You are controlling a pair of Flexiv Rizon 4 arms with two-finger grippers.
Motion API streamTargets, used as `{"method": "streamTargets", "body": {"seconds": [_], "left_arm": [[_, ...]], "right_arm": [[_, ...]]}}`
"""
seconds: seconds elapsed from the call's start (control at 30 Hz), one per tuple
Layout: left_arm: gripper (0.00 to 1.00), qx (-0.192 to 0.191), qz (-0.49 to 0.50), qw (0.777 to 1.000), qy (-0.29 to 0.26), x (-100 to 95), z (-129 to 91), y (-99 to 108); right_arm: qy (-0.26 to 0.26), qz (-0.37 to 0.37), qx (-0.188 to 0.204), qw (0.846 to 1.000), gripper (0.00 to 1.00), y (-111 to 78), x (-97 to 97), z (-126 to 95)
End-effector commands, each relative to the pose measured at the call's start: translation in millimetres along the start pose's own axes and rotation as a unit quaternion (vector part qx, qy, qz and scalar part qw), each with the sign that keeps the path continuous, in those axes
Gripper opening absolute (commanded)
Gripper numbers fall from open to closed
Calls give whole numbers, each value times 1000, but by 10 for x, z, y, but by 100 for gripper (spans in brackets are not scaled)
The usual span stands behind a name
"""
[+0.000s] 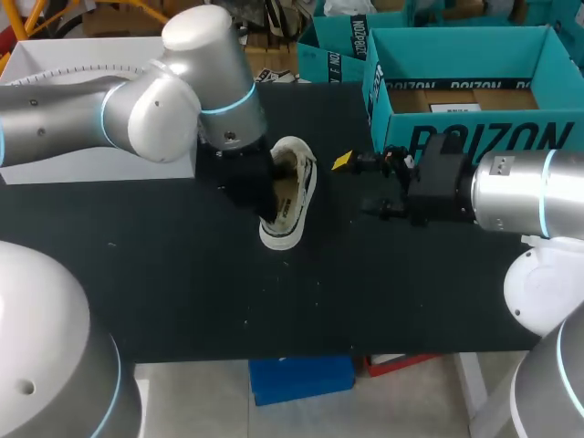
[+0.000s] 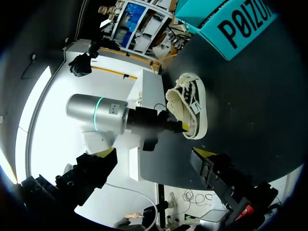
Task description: Take the shoe out of the shoebox, open the shoe tongue, remove and reinsert the insole, then place the shoe into the shoebox
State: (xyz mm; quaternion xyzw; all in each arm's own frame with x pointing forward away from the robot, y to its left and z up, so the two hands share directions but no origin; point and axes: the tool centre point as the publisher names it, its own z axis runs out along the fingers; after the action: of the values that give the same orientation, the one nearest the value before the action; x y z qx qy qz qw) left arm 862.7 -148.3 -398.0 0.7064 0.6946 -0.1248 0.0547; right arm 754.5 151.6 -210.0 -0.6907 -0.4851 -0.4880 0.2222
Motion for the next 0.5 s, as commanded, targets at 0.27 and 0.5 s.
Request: {"method": "streamTargets", "body": {"seconds": [0.27,0.5], "left_arm": [[0,16,6,999,36,-77,407,170],[0,25,10,998,50,-66,547,138]], "right_arm": [[1,0,0,1000,100,1,-2,7],[1,0,0,1000,100,1,-2,7]]}}
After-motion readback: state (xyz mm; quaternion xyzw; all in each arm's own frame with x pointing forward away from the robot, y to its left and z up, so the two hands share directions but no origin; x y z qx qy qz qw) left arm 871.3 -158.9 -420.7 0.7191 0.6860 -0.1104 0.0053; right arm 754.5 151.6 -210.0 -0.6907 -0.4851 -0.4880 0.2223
